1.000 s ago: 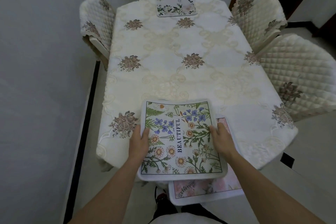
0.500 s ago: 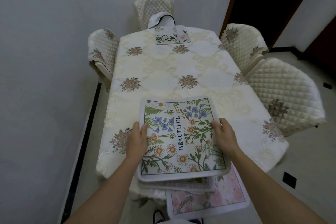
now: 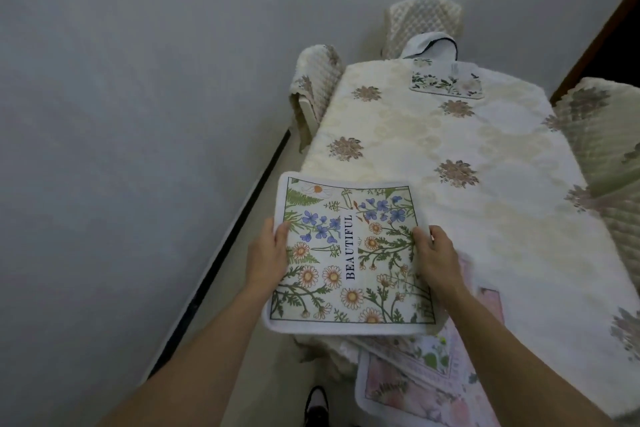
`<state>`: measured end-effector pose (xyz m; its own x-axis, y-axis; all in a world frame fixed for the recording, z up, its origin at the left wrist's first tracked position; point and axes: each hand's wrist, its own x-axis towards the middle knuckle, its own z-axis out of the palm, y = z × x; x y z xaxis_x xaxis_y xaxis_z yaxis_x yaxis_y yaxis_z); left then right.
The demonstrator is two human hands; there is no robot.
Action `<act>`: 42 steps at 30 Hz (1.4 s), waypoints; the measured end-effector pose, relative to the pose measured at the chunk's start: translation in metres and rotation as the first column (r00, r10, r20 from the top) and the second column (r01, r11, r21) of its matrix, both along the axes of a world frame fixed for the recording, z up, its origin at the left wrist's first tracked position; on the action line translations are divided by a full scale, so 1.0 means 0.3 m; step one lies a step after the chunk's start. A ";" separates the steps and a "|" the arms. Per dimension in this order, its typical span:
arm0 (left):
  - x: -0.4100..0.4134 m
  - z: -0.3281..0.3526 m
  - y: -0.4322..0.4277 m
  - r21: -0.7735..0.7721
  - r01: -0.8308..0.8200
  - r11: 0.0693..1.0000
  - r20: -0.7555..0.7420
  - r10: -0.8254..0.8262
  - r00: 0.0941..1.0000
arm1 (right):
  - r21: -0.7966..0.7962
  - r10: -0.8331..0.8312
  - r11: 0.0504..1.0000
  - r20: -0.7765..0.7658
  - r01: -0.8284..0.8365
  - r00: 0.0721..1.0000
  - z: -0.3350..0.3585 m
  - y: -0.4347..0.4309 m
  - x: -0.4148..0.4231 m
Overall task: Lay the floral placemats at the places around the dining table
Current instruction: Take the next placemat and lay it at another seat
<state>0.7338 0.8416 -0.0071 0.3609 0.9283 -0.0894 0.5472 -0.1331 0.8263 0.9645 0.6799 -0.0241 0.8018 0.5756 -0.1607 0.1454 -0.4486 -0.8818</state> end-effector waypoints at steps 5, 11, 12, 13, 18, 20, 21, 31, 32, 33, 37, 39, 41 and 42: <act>-0.209 0.037 -0.054 -0.003 -0.229 0.973 -0.036 0.229 0.973 | 0.025 0.245 0.969 -0.002 -0.245 0.969 0.020 0.142 -0.131; -0.429 0.075 -0.111 0.021 -0.435 0.900 -0.017 0.435 0.900 | 0.047 0.418 0.908 -0.030 -0.417 0.908 0.015 0.253 -0.302; -0.460 0.081 -0.116 0.027 -0.461 0.887 -0.009 0.462 0.887 | 0.053 0.441 0.897 -0.034 -0.439 0.897 0.023 0.270 -0.332; -0.489 0.086 -0.119 0.033 -0.484 0.874 0.001 0.484 0.875 | 0.054 0.462 0.886 -0.034 -0.460 0.886 0.036 0.288 -0.360; -0.603 0.095 -0.089 0.029 -0.553 0.833 0.049 0.551 0.833 | 0.060 0.507 0.860 0.007 -0.506 0.862 0.052 0.388 -0.461; -0.631 0.091 -0.056 0.019 -0.564 0.825 0.066 0.562 0.824 | 0.047 0.513 0.857 0.010 -0.512 0.859 0.054 0.433 -0.489; -0.643 0.085 -0.035 0.014 -0.564 0.825 0.076 0.562 0.824 | 0.045 0.513 0.858 0.008 -0.512 0.859 0.061 0.456 -0.502; -0.784 0.007 0.428 -0.046 -0.515 0.856 0.128 0.516 0.847 | 0.033 0.469 0.883 -0.019 -0.469 0.883 0.038 0.861 -0.640; -0.802 0.007 0.498 -0.045 -0.502 0.864 0.138 0.503 0.853 | 0.032 0.452 0.892 -0.019 -0.452 0.892 0.041 0.916 -0.661; -0.820 0.007 0.566 -0.046 -0.485 0.873 0.145 0.486 0.862 | 0.027 0.429 0.903 -0.012 -0.429 0.903 0.044 0.969 -0.682; -0.868 0.017 0.820 -0.042 -0.427 0.903 0.129 0.428 0.894 | 0.021 0.364 0.931 0.012 -0.364 0.932 0.056 1.160 -0.731; -0.877 0.023 0.931 -0.050 -0.389 0.920 0.133 0.393 0.910 | 0.037 0.343 0.939 -0.009 -0.343 0.939 0.066 1.239 -0.742; -0.875 0.031 1.029 -0.048 -0.351 0.935 0.131 0.354 0.926 | 0.051 0.312 0.949 -0.016 -0.311 0.950 0.072 1.306 -0.745; -0.865 0.033 1.073 -0.045 -0.332 0.942 0.132 0.335 0.933 | 0.057 0.290 0.956 -0.009 -0.289 0.957 0.071 1.335 -0.739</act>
